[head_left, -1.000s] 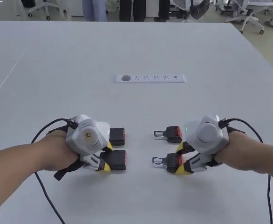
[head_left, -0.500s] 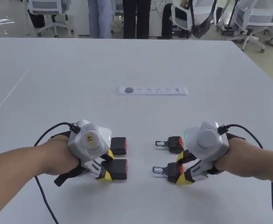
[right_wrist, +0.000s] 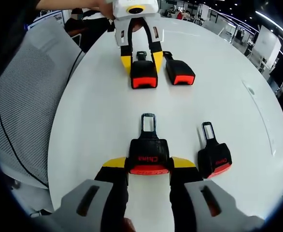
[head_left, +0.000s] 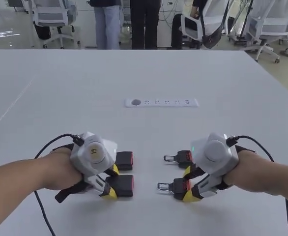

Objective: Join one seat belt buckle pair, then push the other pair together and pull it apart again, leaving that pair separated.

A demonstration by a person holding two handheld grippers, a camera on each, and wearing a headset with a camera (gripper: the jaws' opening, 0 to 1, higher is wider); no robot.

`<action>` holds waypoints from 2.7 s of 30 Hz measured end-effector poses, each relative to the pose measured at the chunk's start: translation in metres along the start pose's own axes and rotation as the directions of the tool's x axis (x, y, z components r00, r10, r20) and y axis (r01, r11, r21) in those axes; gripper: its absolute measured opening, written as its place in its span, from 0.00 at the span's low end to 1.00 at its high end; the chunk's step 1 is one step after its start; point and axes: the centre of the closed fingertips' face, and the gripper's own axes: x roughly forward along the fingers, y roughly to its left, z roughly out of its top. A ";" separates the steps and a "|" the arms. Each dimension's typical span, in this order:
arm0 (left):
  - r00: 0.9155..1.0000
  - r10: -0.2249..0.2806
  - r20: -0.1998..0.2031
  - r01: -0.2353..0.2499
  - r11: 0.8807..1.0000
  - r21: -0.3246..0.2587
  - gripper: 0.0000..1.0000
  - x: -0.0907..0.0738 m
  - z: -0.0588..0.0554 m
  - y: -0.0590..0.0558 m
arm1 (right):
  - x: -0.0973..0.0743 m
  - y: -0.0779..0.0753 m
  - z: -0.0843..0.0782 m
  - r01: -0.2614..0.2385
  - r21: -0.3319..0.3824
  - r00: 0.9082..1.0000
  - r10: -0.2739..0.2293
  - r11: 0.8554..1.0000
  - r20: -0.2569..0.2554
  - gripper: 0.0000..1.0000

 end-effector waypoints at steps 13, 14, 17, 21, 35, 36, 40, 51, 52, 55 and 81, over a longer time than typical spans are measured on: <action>1.000 -0.011 0.007 0.011 1.000 -0.011 0.32 0.000 -0.001 0.000 | 0.014 0.002 0.024 -0.016 -0.017 0.999 0.017 1.000 0.035 0.31; 1.000 -0.010 0.008 0.011 1.000 -0.012 0.32 0.000 -0.001 0.000 | 0.015 0.002 0.026 -0.018 -0.022 0.999 0.019 1.000 0.036 0.31; 1.000 -0.010 0.012 0.010 1.000 -0.013 0.32 0.000 -0.001 0.000 | 0.020 0.005 0.034 -0.026 -0.035 0.999 0.028 0.999 0.041 0.30; 1.000 -0.006 0.017 0.007 1.000 -0.017 0.32 0.000 -0.001 -0.001 | 0.026 0.006 0.043 -0.027 -0.045 0.999 0.029 0.999 0.046 0.30; 1.000 -0.012 0.012 0.012 1.000 -0.028 0.32 0.002 -0.003 -0.002 | 0.032 0.009 0.053 -0.007 -0.076 0.997 0.013 0.997 0.070 0.30; 1.000 -0.009 0.011 0.010 1.000 -0.029 0.32 0.002 -0.003 -0.002 | 0.032 0.007 0.054 0.007 -0.082 0.997 -0.001 0.997 0.073 0.30; 1.000 -0.004 0.009 0.005 0.999 -0.033 0.32 0.002 -0.003 -0.003 | 0.033 0.006 0.055 0.005 -0.083 0.997 0.001 0.997 0.074 0.30; 1.000 -0.009 0.012 0.010 0.999 -0.033 0.32 0.002 -0.003 -0.003 | 0.038 0.008 0.067 0.012 -0.150 0.998 -0.003 0.989 0.059 0.30; 1.000 -0.010 0.011 0.011 0.999 -0.037 0.32 0.002 -0.003 -0.003 | 0.038 0.008 0.068 0.014 -0.151 0.998 -0.005 0.988 0.057 0.30; 1.000 -0.014 0.010 0.014 0.999 -0.034 0.32 0.003 -0.003 -0.002 | 0.040 0.005 0.068 0.014 -0.142 0.999 -0.009 0.990 0.040 0.30; 1.000 -0.015 -0.003 0.015 0.999 -0.039 0.31 0.003 -0.003 -0.001 | 0.047 0.005 0.080 -0.016 -0.102 0.997 0.024 0.995 0.076 0.27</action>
